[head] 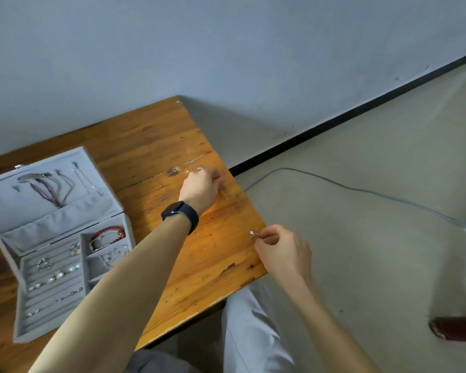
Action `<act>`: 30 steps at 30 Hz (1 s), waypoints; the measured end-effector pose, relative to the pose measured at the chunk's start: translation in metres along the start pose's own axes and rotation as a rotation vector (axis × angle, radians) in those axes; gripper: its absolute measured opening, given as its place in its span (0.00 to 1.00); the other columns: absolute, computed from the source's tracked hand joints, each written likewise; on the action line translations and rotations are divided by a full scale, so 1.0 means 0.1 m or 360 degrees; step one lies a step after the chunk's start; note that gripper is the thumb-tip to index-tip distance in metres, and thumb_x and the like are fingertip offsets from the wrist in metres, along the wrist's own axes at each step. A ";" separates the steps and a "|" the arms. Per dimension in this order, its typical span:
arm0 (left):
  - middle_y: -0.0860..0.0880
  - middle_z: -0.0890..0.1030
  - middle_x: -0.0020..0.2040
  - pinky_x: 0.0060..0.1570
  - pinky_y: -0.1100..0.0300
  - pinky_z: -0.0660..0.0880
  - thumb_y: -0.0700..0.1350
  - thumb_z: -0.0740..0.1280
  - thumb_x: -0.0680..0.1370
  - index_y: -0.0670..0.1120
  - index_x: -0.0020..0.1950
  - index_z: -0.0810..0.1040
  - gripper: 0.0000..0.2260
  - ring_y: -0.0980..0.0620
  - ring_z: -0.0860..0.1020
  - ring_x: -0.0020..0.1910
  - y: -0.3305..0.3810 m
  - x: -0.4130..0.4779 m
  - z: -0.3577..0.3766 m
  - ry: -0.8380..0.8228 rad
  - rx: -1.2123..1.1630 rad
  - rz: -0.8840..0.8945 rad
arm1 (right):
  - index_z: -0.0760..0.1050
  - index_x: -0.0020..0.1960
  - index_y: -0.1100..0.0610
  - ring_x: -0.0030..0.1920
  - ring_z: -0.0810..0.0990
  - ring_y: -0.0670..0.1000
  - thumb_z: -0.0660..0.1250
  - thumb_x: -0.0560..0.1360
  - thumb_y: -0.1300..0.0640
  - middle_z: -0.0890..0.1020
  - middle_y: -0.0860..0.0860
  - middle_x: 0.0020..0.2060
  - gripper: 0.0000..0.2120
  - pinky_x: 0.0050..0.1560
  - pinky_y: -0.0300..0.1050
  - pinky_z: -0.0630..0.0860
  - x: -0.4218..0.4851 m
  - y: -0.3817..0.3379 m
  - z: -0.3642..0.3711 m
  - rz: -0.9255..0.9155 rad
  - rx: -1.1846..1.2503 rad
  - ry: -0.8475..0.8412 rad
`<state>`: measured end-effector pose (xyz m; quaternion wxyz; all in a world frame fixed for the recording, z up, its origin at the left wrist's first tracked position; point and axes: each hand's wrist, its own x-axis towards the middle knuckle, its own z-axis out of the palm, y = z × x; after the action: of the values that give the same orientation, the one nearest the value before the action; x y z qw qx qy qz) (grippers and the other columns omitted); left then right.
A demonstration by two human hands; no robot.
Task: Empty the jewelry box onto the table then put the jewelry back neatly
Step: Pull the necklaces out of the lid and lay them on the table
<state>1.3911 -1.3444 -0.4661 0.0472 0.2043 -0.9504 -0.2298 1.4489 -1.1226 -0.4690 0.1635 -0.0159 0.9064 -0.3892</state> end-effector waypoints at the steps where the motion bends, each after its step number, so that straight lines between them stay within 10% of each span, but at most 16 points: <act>1: 0.45 0.82 0.50 0.46 0.52 0.79 0.48 0.64 0.82 0.46 0.56 0.81 0.09 0.43 0.80 0.46 -0.01 0.02 0.03 0.0026 0.0013 0.0019 | 0.80 0.52 0.47 0.44 0.79 0.46 0.66 0.74 0.52 0.83 0.41 0.43 0.09 0.44 0.39 0.71 0.00 0.00 0.01 -0.0009 -0.0031 0.0009; 10: 0.48 0.81 0.50 0.46 0.50 0.80 0.52 0.64 0.82 0.49 0.56 0.81 0.10 0.46 0.79 0.46 -0.06 0.10 0.10 -0.0006 0.0032 0.0111 | 0.76 0.59 0.48 0.39 0.71 0.44 0.65 0.78 0.50 0.75 0.45 0.47 0.10 0.35 0.29 0.60 -0.05 0.06 0.18 -0.0495 -0.0276 0.0277; 17: 0.48 0.80 0.51 0.46 0.49 0.81 0.53 0.64 0.82 0.50 0.57 0.80 0.10 0.47 0.80 0.46 -0.07 0.14 0.12 0.0018 0.0017 0.0112 | 0.76 0.55 0.45 0.40 0.72 0.45 0.59 0.78 0.36 0.75 0.43 0.46 0.15 0.36 0.40 0.64 0.11 0.03 0.28 -0.0413 -0.0513 0.0404; 30: 0.50 0.78 0.50 0.41 0.56 0.72 0.52 0.65 0.81 0.50 0.55 0.81 0.09 0.49 0.76 0.47 -0.09 0.05 0.18 0.0084 0.0011 0.0263 | 0.80 0.51 0.47 0.47 0.73 0.46 0.69 0.76 0.51 0.78 0.43 0.45 0.05 0.39 0.37 0.69 0.09 0.34 0.28 -0.0641 -0.0284 0.0465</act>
<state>1.3864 -1.3463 -0.4863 0.0904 0.1314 -0.9632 -0.2165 1.4524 -1.1199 -0.5141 -0.0520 -0.1540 0.9297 -0.3305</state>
